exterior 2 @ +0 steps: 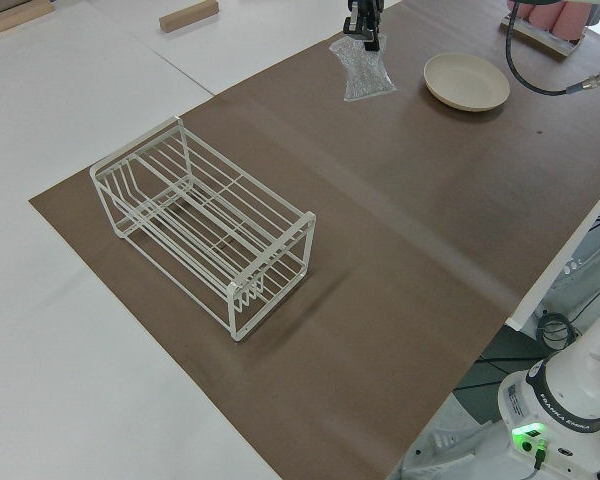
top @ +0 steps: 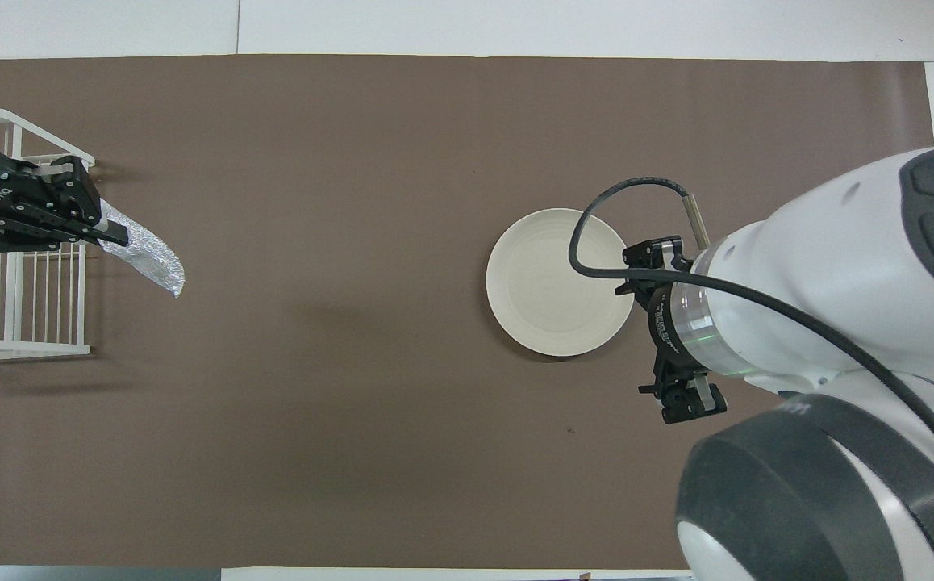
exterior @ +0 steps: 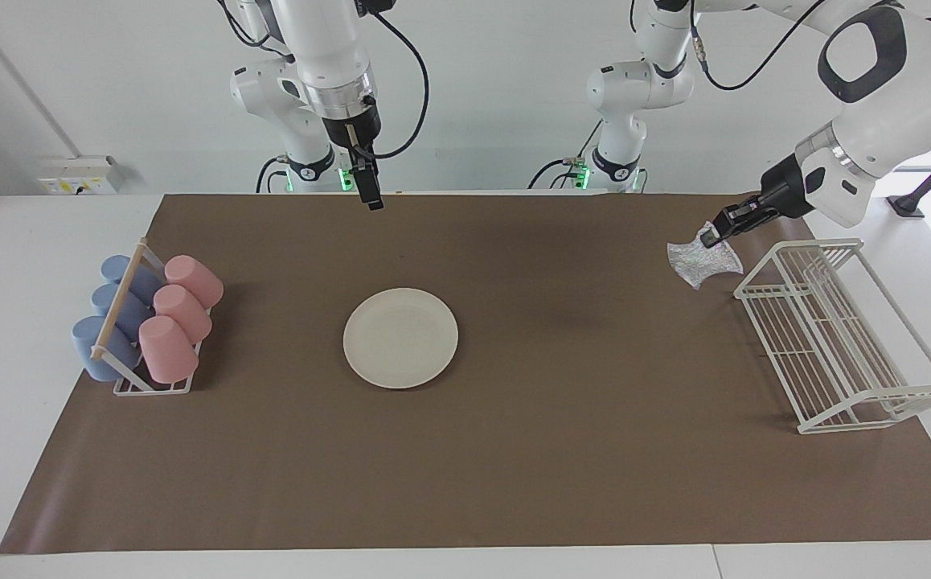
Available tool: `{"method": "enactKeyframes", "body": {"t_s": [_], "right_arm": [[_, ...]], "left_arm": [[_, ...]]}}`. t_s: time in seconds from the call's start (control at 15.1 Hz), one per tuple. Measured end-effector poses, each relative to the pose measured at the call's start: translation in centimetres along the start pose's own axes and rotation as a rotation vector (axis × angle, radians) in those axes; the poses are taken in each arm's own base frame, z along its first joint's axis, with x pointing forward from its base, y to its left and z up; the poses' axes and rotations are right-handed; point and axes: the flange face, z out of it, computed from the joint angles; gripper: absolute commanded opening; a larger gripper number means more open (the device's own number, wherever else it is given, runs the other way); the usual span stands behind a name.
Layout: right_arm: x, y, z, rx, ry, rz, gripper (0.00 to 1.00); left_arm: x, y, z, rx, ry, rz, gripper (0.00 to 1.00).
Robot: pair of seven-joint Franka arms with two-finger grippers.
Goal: Wipe plate with sponge
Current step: 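Lift the clear plastic scraper out of the rack with the left gripper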
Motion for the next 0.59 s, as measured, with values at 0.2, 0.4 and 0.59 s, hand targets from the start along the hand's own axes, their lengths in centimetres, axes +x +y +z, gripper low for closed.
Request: {"method": "enactKeyframes", "body": {"t_s": [0.2, 0.4, 0.59], "right_arm": [[-0.1, 0.0, 0.0, -0.002, -0.012, 0.01, 1.0], [-2.2, 0.2, -0.1, 0.036, -0.026, 0.043, 1.0], [-4.0, 0.4, 0.0, 0.06, -0.034, 0.057, 1.0]], "left_arm": [[-0.9, -0.1, 3.3, -0.194, -0.076, -0.019, 0.0], [-3.2, -1.0, 7.5, -0.398, -0.104, 0.016, 0.0], [-6.4, -1.8, 10.9, -0.573, -0.099, 0.037, 0.0]]}}
